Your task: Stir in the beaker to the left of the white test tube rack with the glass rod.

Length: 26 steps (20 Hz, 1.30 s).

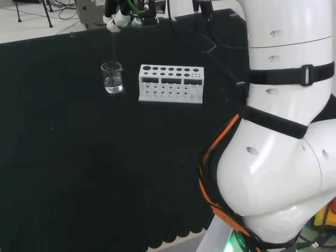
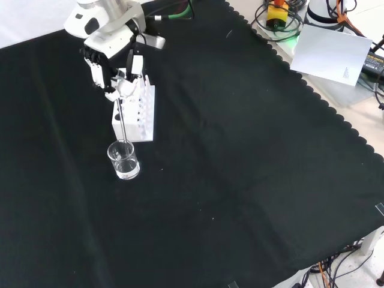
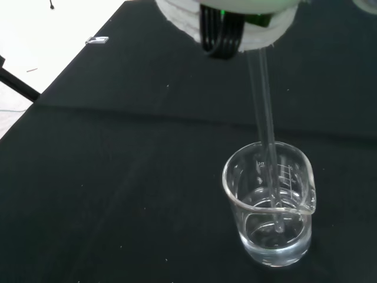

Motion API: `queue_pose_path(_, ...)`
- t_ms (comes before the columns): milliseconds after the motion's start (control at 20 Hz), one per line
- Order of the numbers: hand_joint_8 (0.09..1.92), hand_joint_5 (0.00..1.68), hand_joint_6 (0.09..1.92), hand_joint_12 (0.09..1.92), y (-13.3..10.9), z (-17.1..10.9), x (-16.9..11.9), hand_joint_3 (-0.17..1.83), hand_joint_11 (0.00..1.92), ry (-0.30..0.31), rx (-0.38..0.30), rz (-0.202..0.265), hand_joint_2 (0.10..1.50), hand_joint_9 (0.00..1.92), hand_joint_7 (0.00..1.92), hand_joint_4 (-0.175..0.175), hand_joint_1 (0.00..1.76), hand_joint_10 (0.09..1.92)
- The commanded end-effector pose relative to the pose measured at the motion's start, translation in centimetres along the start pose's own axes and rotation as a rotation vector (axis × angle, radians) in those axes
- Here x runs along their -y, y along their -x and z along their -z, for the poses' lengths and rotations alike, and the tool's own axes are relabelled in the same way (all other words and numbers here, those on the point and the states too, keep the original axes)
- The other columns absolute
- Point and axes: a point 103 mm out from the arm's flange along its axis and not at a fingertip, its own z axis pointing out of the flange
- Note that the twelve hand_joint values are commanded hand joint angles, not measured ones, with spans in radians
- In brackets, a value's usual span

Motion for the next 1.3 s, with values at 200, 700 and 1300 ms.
queue_pose_path(200, 0.96, 1.25, 0.33, 0.60, -0.1, -1.7, -2.2, 0.49, 1.69, -0.019, -0.019, 0.005, 0.77, 1.84, 1.24, -0.175, 1.31, 0.39)
queue_pose_path(700, 0.96, 1.25, 0.33, 0.60, 3.9, -0.8, -1.8, 0.49, 1.69, -0.001, -0.024, -0.055, 0.77, 1.84, 1.24, -0.175, 1.32, 0.39)
queue_pose_path(1300, 0.96, 1.26, 0.33, 0.60, 2.6, 0.9, 0.7, 0.50, 1.69, -0.003, -0.014, -0.059, 0.77, 1.85, 1.24, -0.175, 1.32, 0.39)
